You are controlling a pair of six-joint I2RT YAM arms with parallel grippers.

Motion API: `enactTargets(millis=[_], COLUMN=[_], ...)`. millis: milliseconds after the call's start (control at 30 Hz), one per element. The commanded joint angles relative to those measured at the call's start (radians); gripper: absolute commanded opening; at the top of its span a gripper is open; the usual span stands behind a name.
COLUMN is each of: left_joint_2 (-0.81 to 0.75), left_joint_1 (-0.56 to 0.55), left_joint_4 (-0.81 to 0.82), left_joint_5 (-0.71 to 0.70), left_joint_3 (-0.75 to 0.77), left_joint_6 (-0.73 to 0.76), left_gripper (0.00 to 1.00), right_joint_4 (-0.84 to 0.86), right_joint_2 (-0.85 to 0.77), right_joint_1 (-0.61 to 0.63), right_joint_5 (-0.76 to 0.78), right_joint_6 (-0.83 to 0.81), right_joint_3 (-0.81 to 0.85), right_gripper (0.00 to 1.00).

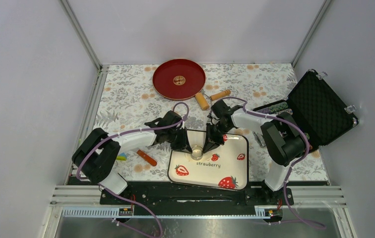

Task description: Roll out the dumpling wrappers from the dough

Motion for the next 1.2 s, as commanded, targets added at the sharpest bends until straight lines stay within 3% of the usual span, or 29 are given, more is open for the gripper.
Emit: enactTargets(millis=[0,133,1167], left_joint_2=[0.025,0.037,0.098], left_joint_1=[-0.007,-0.013,-0.037], left_joint_4=[0.010,0.009,0.004], left_joint_5=[-0.018,-0.024,-0.095], left_joint_3=[0.015,0.008,-0.039], left_joint_6=[-0.001,-0.007,-0.038], left_gripper=[0.03,0.00,0.00], right_joint_4=[-0.037,-0.049,-0.047], right_joint_2=[0.020,0.022,0.093], right_joint_1=[0.017,0.022,0.055], right_joint_5=[0.028,0.047,0.147], right_joint_6=[-0.024,-0.026,-0.068], right_joint_3=[0.026,0.028,-0.004], right_gripper=[0.05,0.00,0.00])
